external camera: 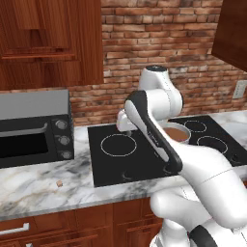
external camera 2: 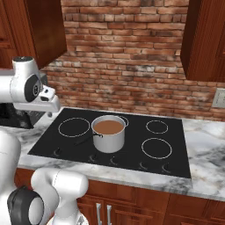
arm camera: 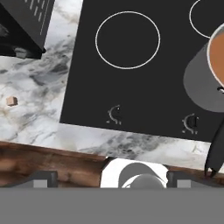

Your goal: Pick up the sugar cube(s) and place them in the saucepan with hot chocolate.

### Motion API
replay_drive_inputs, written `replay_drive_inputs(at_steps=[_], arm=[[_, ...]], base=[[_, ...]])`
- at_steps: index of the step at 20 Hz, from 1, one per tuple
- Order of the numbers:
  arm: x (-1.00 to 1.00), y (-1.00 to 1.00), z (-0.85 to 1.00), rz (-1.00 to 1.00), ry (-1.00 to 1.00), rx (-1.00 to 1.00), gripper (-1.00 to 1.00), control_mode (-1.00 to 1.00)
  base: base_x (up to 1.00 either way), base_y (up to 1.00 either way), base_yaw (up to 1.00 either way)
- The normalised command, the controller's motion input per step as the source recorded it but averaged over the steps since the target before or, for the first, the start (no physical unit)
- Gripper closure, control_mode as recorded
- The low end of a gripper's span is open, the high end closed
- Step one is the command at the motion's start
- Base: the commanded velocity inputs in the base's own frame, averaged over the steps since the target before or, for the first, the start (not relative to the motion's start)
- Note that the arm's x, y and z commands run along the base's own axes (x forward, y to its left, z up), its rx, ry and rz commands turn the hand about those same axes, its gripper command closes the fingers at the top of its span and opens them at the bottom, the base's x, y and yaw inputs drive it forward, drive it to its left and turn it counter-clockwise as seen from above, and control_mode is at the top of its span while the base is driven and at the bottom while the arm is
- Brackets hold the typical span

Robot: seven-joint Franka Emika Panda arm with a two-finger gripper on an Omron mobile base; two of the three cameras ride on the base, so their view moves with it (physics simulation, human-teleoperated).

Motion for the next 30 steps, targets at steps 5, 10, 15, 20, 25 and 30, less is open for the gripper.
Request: replay_drive_inputs(at_steps=[5,10,15,20,25,30], arm=[[-0.23,0.81,-0.46,0.0,0.0,0.01,-1.0,-1.0],[-0.04,0.89,-0.35,0.03,0.01,0.0,-1.0,-1.0],[0.0,0.84,-0.28,0.05,0.0,0.0,-1.0,-1.0],[0.0,0.73,-0.32,0.06,0.04,0.0,-1.0,-1.0],[0.13,0.54,-0.42,0.05,0.02,0.0,-1.0,-1.0],[0.11,0.4,-0.18,0.02,0.0,-0.04,-1.0,-1.0]], base=[[0.0,0.0,0.0],[0.0,0.0,0.0],[0.0,0.0,0.0],[0.0,0.0,0.0],[0.0,0.0,0.0],[0.0,0.0,0.0]])
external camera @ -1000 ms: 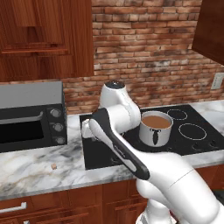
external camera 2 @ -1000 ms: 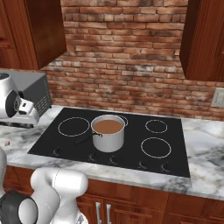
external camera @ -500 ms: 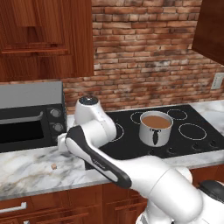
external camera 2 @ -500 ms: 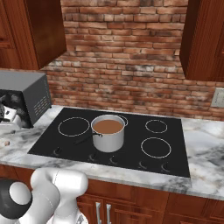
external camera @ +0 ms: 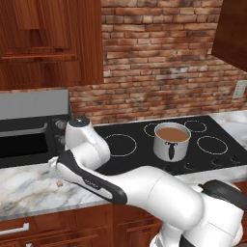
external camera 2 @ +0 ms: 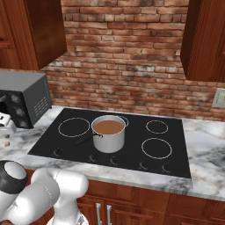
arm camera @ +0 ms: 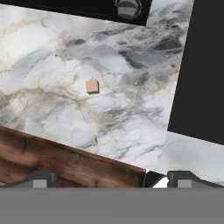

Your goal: Pick up the sugar cube(s) and place them in the saucepan with hot chocolate.

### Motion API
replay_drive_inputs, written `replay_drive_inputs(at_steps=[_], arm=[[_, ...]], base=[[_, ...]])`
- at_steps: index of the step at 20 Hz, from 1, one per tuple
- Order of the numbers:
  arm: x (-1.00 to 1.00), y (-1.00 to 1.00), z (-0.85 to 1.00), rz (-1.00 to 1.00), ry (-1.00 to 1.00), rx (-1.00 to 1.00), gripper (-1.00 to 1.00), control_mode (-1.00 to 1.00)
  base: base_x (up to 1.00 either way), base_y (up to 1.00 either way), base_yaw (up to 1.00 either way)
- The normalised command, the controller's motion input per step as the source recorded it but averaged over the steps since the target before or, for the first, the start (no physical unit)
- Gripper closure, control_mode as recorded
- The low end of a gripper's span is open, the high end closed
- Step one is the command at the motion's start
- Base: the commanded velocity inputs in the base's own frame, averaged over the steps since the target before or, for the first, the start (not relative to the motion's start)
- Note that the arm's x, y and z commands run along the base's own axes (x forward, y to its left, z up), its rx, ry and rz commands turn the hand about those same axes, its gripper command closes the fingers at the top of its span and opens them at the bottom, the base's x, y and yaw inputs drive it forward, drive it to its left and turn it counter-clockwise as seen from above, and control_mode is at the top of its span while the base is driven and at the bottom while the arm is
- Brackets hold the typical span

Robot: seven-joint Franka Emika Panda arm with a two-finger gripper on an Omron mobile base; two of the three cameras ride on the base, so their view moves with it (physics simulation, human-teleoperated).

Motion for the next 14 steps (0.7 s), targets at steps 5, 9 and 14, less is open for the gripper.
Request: replay_drive_inputs(at_steps=[5,9,14], arm=[[0.0,0.21,-0.17,0.0,0.03,-0.05,-1.0,-1.0],[0.13,0.22,-0.3,0.0,0.01,-0.08,-1.0,-1.0],[0.21,0.09,-0.29,0.0,0.0,-0.04,-1.0,-1.0]], base=[[0.0,0.0,0.0],[0.0,0.0,0.0],[0.0,0.0,0.0]])
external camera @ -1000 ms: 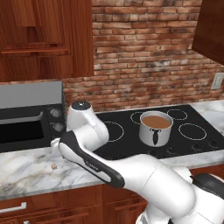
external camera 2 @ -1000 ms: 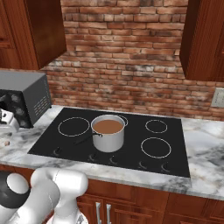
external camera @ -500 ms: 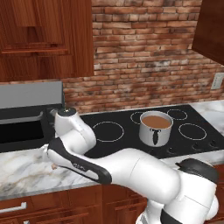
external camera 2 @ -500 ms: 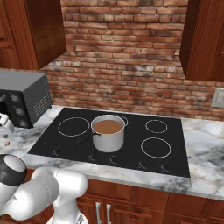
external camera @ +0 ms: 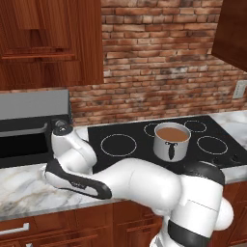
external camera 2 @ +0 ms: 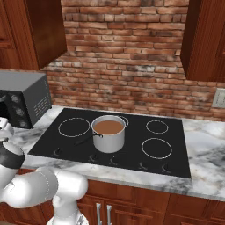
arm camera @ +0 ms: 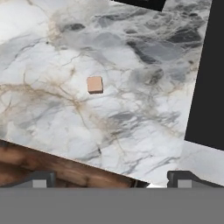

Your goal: Pick up the sugar cube(s) and place them in the saucepan with hot chocolate.

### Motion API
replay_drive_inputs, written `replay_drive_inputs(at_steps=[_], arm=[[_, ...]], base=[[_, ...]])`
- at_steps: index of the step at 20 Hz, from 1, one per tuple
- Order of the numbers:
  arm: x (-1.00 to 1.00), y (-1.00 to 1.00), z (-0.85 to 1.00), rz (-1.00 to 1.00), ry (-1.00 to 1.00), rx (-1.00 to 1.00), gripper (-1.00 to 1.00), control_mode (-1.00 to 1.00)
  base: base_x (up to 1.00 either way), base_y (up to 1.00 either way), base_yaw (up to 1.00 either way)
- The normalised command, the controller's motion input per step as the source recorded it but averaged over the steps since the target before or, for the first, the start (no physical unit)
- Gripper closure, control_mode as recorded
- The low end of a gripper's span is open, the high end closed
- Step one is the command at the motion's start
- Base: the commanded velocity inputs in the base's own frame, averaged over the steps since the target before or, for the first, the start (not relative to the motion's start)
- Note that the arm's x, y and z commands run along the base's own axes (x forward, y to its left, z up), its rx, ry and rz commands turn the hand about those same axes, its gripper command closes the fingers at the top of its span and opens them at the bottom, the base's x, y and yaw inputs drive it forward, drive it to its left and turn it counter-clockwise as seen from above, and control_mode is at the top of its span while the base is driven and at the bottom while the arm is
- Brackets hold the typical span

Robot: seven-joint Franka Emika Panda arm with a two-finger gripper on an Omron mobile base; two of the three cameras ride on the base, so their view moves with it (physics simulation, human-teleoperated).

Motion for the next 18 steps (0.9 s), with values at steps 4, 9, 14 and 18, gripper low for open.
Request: replay_drive_inputs(at_steps=[4,9,14,18], arm=[[0.31,0.04,-0.25,0.0,0.03,-0.01,-1.0,-1.0],[0.35,0.09,-0.2,0.0,0.01,0.0,-1.0,-1.0],[0.37,0.13,-0.25,0.0,0.05,0.0,-1.0,-1.0],[0.29,0.23,-0.23,0.0,0.06,0.0,-1.0,-1.0]], base=[[0.0,0.0,0.0],[0.0,0.0,0.0],[0.0,0.0,0.0],[0.0,0.0,0.0]])
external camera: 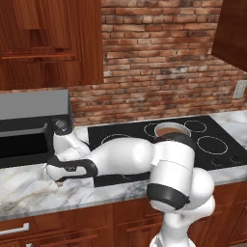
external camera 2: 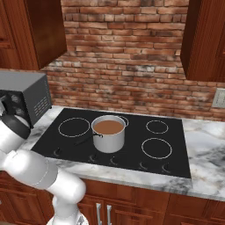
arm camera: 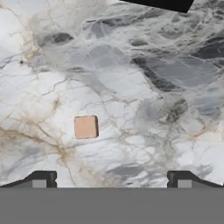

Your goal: Pick up the sugar cube(s) and place them in the saucepan with hot chocolate.

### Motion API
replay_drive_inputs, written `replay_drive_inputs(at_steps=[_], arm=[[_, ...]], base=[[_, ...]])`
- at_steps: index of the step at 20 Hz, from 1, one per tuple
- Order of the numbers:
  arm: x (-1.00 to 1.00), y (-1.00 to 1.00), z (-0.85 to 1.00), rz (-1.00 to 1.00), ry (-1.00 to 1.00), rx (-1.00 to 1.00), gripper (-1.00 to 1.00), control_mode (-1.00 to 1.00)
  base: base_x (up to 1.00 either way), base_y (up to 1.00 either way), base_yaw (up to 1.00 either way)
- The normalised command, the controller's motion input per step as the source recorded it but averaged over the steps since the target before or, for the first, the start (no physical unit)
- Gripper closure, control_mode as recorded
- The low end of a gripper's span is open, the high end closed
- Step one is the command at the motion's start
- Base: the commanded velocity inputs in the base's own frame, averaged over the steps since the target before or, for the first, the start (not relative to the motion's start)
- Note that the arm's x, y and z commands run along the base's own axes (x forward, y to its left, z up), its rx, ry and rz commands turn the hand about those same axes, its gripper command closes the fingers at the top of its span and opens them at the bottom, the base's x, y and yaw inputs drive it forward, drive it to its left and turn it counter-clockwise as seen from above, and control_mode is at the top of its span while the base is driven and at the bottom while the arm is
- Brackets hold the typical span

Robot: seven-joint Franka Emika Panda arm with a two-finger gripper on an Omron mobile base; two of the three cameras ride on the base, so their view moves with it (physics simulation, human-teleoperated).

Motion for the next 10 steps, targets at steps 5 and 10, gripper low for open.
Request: replay_drive_inputs(at_steps=[5,10], arm=[[0.1,0.33,-0.16,0.0,0.06,0.0,-1.0,-1.0],[0.1,0.29,-0.19,0.0,0.09,0.0,-1.0,-1.0]], base=[[0.0,0.0,0.0],[0.0,0.0,0.0]])
